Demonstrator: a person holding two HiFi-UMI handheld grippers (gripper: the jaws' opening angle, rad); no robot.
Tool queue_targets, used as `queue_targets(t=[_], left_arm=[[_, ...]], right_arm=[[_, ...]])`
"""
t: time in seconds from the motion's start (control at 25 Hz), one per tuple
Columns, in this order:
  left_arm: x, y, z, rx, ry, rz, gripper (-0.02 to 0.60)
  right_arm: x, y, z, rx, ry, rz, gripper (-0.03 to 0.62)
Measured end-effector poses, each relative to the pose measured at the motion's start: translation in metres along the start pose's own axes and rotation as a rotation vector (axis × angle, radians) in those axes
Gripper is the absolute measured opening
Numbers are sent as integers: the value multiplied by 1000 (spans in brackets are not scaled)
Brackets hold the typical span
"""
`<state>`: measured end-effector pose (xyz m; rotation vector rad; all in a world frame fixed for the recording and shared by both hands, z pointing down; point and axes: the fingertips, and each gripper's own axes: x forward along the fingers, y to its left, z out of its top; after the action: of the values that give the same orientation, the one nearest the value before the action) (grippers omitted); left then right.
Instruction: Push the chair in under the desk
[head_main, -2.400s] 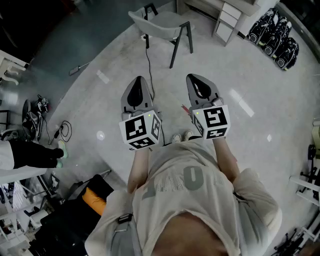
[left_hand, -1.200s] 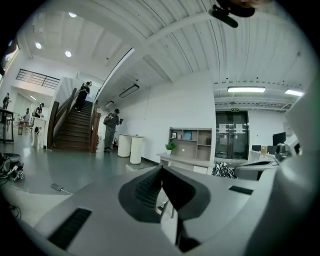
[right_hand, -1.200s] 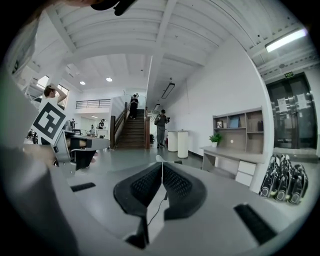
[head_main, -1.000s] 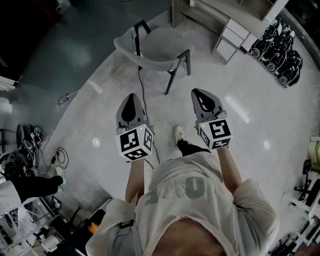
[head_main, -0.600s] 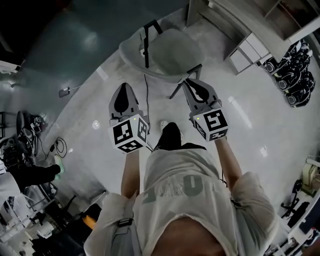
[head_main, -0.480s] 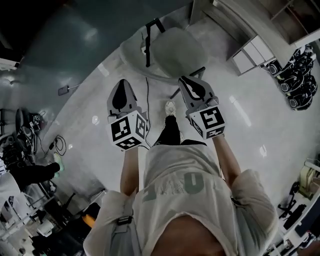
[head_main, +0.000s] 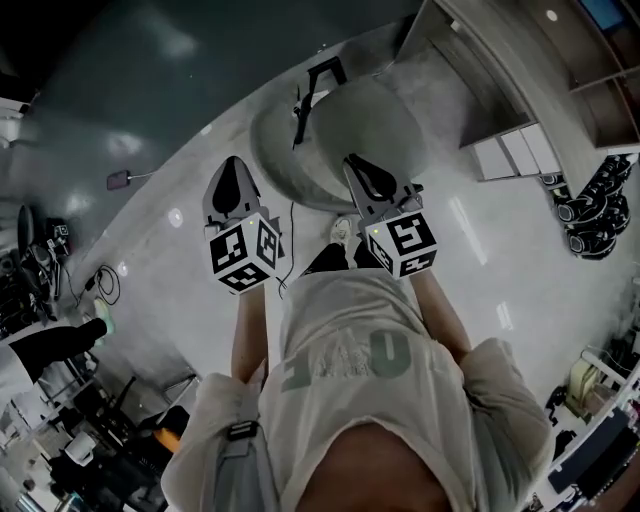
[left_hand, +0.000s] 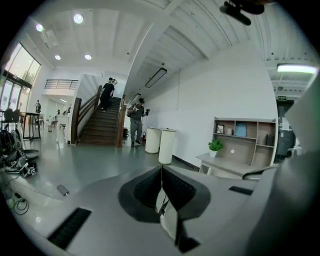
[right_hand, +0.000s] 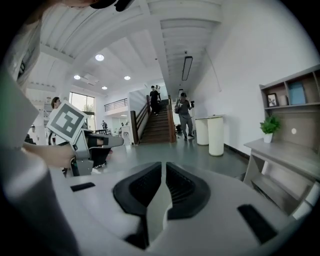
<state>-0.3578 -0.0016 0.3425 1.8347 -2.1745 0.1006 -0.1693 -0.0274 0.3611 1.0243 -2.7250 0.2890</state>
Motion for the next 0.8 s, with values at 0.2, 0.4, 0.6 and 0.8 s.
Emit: queue_targets(t=[0.2, 0.4, 0.6, 0.8], left_arm=[[22, 5, -18, -12, 80, 52, 15], [51, -5, -45, 29, 182, 33, 15], [67, -5, -94, -37, 348, -27, 169], [66, 13, -141, -102, 481, 5, 193]], right_arm=[[26, 14, -27, 39, 100, 135, 21], [51, 25, -65, 72, 203, 277, 94], [67, 46, -108, 105, 301, 367, 191], [72, 80, -155, 86, 413, 443, 225]])
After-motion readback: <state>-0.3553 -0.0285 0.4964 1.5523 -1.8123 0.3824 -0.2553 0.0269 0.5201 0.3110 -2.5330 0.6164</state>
